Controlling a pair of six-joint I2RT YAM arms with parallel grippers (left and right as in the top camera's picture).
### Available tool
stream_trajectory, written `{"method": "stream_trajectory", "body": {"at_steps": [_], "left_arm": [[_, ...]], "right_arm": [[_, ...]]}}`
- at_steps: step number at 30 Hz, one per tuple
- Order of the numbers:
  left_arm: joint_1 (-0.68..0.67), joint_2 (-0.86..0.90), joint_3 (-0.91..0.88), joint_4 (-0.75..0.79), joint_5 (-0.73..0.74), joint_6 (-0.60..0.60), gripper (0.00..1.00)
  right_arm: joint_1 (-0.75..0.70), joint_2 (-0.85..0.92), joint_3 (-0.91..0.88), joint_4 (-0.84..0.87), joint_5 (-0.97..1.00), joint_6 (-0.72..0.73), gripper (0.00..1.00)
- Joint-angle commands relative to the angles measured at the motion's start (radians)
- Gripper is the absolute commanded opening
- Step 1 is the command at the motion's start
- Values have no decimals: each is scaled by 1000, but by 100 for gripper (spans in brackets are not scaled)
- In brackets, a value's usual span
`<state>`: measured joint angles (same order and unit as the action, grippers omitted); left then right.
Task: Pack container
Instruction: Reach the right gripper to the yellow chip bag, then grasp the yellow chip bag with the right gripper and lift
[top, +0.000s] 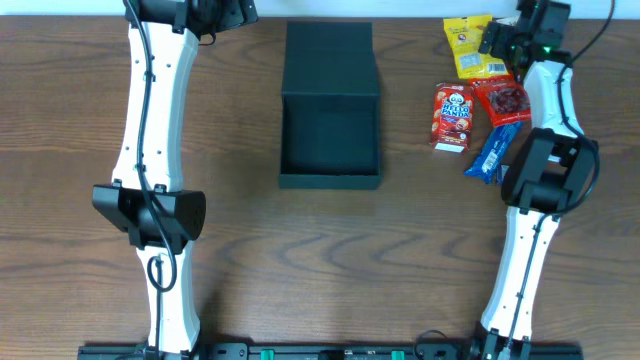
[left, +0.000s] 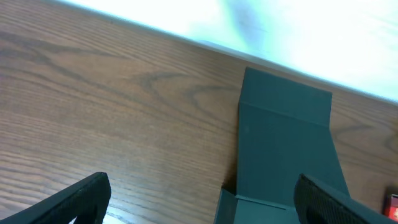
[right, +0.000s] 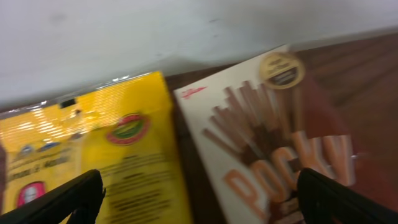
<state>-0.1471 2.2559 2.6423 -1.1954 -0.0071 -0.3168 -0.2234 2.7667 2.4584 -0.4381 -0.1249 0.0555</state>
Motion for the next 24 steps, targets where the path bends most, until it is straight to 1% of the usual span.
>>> {"method": "stream_trajectory", "body": {"at_steps": [1, 8, 13, 16, 19, 24], "left_arm": [[0, 7, -3, 4, -12, 7, 95], [0, 7, -3, 3, -12, 8, 95], [0, 7, -3, 3, -12, 26, 95], [0, 7, -3, 4, -19, 26, 95], [0, 7, -3, 4, -27, 26, 95], [0, 7, -3, 3, -29, 34, 95]], "right_arm": [[49, 23, -4, -76, -14, 29, 99], [99, 22, -4, -162, -15, 26, 99], [127, 22, -4, -240, -79, 26, 99], [147, 20, -4, -290, -82, 26, 99], [153, -6, -3, -311, -84, 26, 99], [152, -117, -3, -305, -85, 25, 99]]}}
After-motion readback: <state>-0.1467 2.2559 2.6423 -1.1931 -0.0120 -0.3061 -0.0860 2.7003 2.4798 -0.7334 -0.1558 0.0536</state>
